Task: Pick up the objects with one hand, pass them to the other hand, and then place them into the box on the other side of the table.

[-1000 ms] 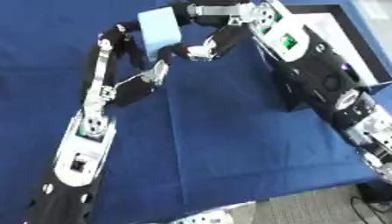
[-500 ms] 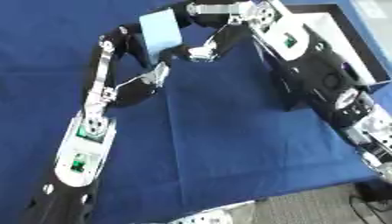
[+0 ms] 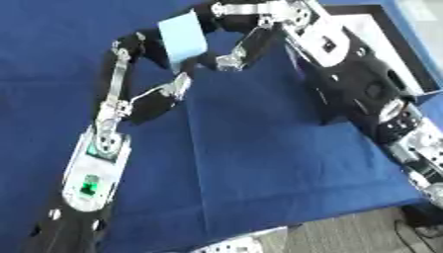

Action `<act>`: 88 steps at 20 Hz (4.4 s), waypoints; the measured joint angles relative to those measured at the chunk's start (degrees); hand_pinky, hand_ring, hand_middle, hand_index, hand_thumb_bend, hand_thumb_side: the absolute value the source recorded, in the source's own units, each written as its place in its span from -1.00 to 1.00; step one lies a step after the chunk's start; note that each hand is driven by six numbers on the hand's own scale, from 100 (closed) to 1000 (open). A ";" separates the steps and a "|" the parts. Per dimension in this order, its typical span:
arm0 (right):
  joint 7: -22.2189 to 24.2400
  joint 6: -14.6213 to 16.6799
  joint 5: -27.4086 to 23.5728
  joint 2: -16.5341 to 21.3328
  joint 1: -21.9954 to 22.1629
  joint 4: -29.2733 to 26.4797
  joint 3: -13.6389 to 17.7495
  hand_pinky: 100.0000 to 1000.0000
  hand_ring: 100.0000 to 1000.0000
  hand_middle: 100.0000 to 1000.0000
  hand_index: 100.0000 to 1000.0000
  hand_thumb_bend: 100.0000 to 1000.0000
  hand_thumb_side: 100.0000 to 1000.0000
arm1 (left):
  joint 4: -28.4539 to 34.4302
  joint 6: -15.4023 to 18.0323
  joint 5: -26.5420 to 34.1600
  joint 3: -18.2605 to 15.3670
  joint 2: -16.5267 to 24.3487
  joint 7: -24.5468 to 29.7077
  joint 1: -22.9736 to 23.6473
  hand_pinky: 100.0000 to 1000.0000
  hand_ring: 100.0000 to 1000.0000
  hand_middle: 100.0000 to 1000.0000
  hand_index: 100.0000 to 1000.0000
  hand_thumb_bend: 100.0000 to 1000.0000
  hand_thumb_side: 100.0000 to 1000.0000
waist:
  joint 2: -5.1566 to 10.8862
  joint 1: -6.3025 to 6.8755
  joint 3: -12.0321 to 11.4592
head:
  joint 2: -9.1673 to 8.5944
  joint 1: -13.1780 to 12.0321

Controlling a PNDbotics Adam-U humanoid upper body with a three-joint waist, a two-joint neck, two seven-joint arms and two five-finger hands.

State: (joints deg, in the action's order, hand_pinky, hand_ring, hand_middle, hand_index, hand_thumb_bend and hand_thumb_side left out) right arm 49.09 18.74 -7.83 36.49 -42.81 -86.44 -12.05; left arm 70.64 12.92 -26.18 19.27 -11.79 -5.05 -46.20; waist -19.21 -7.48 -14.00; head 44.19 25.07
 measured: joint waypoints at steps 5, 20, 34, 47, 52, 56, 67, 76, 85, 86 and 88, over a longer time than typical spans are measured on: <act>0.29 -0.29 -0.08 0.00 -0.04 0.00 0.17 0.37 1.00 0.12 0.53 -1.00 -0.60 | -0.04 0.63 -1.98 0.00 0.00 -0.57 0.01 0.49 -0.08 -0.09 0.61 -0.10 -0.33 | 0.00 0.00 0.00 | 0.00 -0.15; 0.30 -0.30 0.02 -0.14 0.48 0.00 0.51 0.35 1.00 0.10 0.51 -1.00 -0.76 | -1.33 -1.88 -7.29 -0.72 0.17 -10.51 0.45 0.56 0.00 -0.01 0.64 0.06 -0.16 | 0.03 0.00 0.34 | 0.00 -2.22; 0.95 -0.95 -5.62 3.32 3.03 -0.61 4.60 0.35 1.00 0.10 0.51 -1.00 -0.74 | -1.87 -2.88 -8.39 -1.57 2.04 -15.69 1.63 0.53 0.00 -0.01 0.63 0.04 -0.29 | 1.51 1.24 1.81 | 0.03 -4.74; 0.66 -0.73 -8.02 6.37 6.66 -0.18 8.72 0.35 1.00 0.10 0.51 -1.00 -0.72 | -2.73 -2.82 -9.23 -1.80 4.06 -15.11 2.76 0.54 -0.01 -0.01 0.62 0.03 -0.29 | 3.79 1.94 3.29 | 0.05 -4.45; -1.15 -0.44 -9.31 7.87 9.15 0.26 11.02 0.35 1.00 0.10 0.51 -1.00 -0.69 | -3.38 -3.17 -9.23 -1.85 5.04 -15.08 3.50 0.54 0.00 0.00 0.61 0.03 -0.27 | 4.29 2.63 4.26 | -0.04 -4.53; -2.91 -0.76 -9.92 8.95 10.72 0.30 12.83 0.35 1.00 0.11 0.51 -1.00 -0.66 | -3.59 -3.45 -9.22 -2.14 5.60 -15.20 3.92 0.54 0.00 0.02 0.61 0.03 -0.26 | 4.30 3.17 4.85 | -1.03 -4.53; -8.01 -2.56 -10.14 10.19 15.32 1.33 17.99 0.35 1.00 0.12 0.52 -1.00 -0.62 | -3.71 -4.10 -9.14 -2.19 6.83 -15.35 4.40 0.54 0.00 0.03 0.61 0.03 -0.25 | 4.65 3.90 5.60 | -3.07 -2.70; -13.81 -2.83 -6.64 10.93 17.64 6.02 21.12 0.34 1.00 0.10 0.51 -1.00 -0.68 | -4.76 -4.40 -9.46 -2.51 7.46 -15.69 5.02 0.54 0.00 0.04 0.61 0.02 -0.24 | 5.15 3.95 6.23 | -2.39 -1.71; -19.47 -0.52 -0.08 11.24 20.99 11.29 21.91 0.35 1.00 0.10 0.51 -1.00 -0.73 | -5.66 -4.50 -9.50 -2.74 8.02 -15.85 5.89 0.54 0.00 0.04 0.61 0.00 -0.21 | 5.81 3.95 6.52 | -0.50 -1.15; -19.73 -0.25 0.41 11.24 21.25 11.59 21.93 0.35 1.00 0.10 0.51 -1.00 -0.74 | -5.67 -4.50 -9.42 -2.84 8.14 -15.86 5.89 0.54 0.00 0.04 0.61 0.00 -0.22 | 5.83 3.95 6.52 | -0.49 -1.06; -20.09 0.28 1.34 11.24 21.68 11.99 22.08 0.36 1.00 0.11 0.51 -1.00 -0.75 | -5.67 -4.50 -9.33 -2.86 8.24 -15.87 5.89 0.54 0.00 0.05 0.61 0.01 -0.22 | 5.83 3.95 6.51 | -0.49 -0.97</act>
State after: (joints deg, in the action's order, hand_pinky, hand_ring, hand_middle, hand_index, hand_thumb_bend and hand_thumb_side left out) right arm 29.01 19.02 -6.49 47.72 -21.13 -74.45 10.03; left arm 64.97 8.41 -35.51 16.41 -3.55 -20.92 -40.31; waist -13.38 -3.53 -7.48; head 43.70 24.10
